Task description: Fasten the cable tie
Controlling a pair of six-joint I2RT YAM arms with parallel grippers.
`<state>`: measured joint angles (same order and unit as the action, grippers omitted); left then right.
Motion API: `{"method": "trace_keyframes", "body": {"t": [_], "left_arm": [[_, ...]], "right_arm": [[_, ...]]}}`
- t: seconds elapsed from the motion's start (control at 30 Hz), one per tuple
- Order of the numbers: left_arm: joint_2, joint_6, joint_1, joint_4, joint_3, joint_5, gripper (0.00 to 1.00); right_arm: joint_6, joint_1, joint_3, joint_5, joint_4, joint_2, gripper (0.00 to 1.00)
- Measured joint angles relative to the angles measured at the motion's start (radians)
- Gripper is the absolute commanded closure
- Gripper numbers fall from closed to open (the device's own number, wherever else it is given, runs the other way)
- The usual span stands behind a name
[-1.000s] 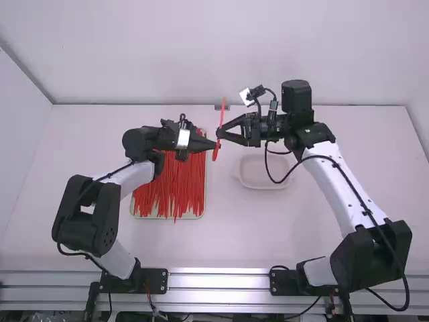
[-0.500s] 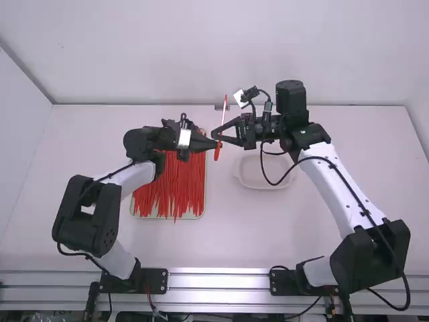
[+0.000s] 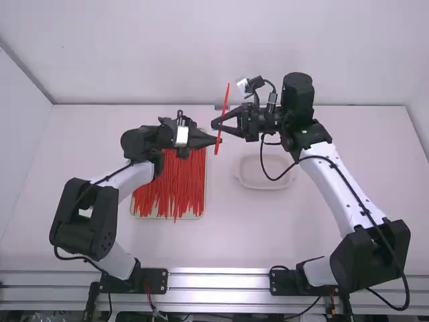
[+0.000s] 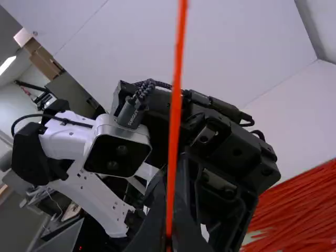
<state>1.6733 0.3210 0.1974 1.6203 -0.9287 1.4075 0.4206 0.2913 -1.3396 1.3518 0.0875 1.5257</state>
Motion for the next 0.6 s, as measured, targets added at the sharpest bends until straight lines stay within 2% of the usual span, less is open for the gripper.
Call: {"method": "trace_keyframes", "body": {"t": [0.27,0.43,0.47,0.5,0.53,0.57,0.6], "left_arm": [[-0.002,0.0,0.0,0.002,0.007,-0.006,0.99],[-0.003,0.0,0.001,0.0,0.007,0.001,0.98],[-0.003,0.0,0.001,0.0,0.009,0.003,0.92],[-0.003,0.001,0.002,-0.005,0.013,0.01,0.71],[-0.003,0.002,0.002,-0.005,0.016,0.011,0.62],[-0.003,0.013,0.002,-0.011,0.027,0.017,0.46],[-0.003,0.021,0.002,-0.013,0.034,0.019,0.11]], "right_arm": [[0.127,-0.01,0.0,0.032,0.159,0.001,1.0],[0.155,-0.018,0.0,0.055,0.167,0.001,1.0],[0.157,-0.018,0.0,0.061,0.167,0.001,1.0],[0.16,-0.018,0.0,0.071,0.174,0.001,1.0],[0.161,-0.018,0.0,0.074,0.175,0.001,1.0],[0.16,-0.021,0.0,0.087,0.18,0.001,1.0],[0.159,-0.023,0.0,0.096,0.18,0.001,1.0]]}}
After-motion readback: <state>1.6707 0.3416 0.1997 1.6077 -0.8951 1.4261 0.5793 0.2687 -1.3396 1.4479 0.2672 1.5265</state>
